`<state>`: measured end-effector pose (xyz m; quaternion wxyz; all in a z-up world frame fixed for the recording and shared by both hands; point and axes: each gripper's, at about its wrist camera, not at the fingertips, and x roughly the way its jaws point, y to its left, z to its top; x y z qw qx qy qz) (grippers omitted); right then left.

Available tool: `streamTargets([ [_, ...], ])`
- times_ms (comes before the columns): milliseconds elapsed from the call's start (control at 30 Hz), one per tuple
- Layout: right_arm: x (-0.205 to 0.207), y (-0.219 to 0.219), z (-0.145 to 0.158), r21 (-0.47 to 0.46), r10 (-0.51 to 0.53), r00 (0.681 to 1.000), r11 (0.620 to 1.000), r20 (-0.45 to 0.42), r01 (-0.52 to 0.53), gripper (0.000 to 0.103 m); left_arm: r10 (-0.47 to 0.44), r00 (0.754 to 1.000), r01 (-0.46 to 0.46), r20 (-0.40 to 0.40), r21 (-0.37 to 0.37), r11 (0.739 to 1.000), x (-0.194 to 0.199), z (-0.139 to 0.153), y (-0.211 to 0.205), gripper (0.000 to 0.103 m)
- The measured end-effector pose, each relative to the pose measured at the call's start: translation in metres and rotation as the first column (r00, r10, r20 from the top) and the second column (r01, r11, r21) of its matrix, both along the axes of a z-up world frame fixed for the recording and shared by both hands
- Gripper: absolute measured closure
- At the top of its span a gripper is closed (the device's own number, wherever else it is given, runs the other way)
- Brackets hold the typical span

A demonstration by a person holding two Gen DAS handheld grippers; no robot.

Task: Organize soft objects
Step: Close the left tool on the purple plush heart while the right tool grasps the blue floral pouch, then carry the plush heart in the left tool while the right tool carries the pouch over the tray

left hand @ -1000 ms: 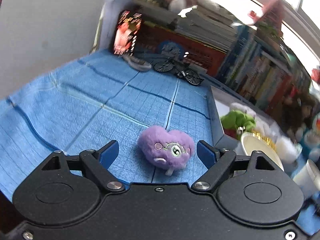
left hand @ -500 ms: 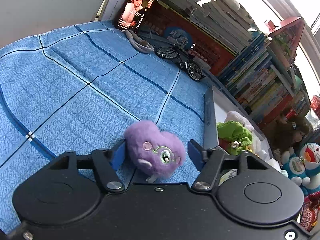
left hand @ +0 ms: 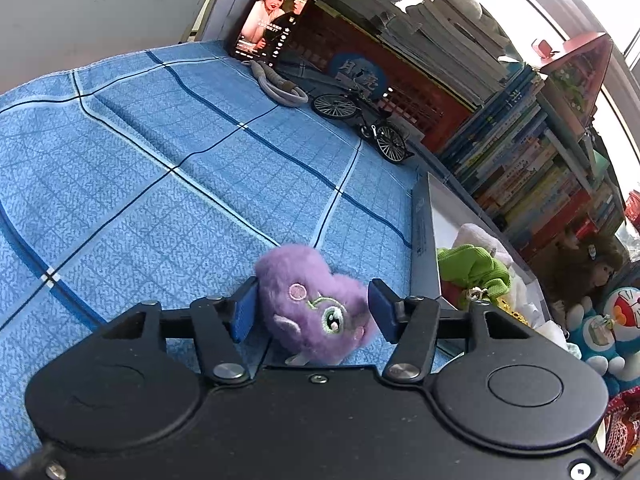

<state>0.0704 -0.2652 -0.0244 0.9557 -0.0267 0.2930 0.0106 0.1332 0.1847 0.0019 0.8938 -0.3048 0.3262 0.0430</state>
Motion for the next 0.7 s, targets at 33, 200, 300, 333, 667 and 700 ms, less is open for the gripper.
streamTargets([
  [33,-0.001,0.0,0.0,0.002,0.0,1.0,1.0,0.002,0.0,0.031,-0.002,1.0,0.002,-0.003,0.002,1.0,0.001,0.0,-0.001,0.058],
  [200,-0.004,0.0,0.004,0.005,-0.009,1.0,1.0,0.013,0.009,0.039,-0.008,1.0,0.008,0.005,0.029,1.0,0.0,0.007,-0.002,0.066],
  [300,-0.005,-0.004,0.008,0.019,-0.032,0.999,0.999,0.022,0.031,0.041,-0.018,0.999,0.016,0.032,0.068,0.998,-0.002,0.017,-0.005,0.067],
  [333,-0.006,-0.006,0.01,0.027,-0.04,0.999,0.999,0.027,0.039,0.041,-0.023,0.999,0.019,0.042,0.08,0.997,-0.004,0.021,-0.006,0.067],
  [667,-0.009,-0.019,0.044,0.046,-0.078,0.993,0.996,0.093,0.074,0.042,-0.053,0.992,0.036,0.112,0.145,0.989,-0.008,0.059,-0.011,0.066],
  [700,-0.008,-0.02,0.048,0.047,-0.079,0.992,0.996,0.1,0.075,0.042,-0.06,0.991,0.041,0.119,0.152,0.987,-0.008,0.063,-0.013,0.066],
])
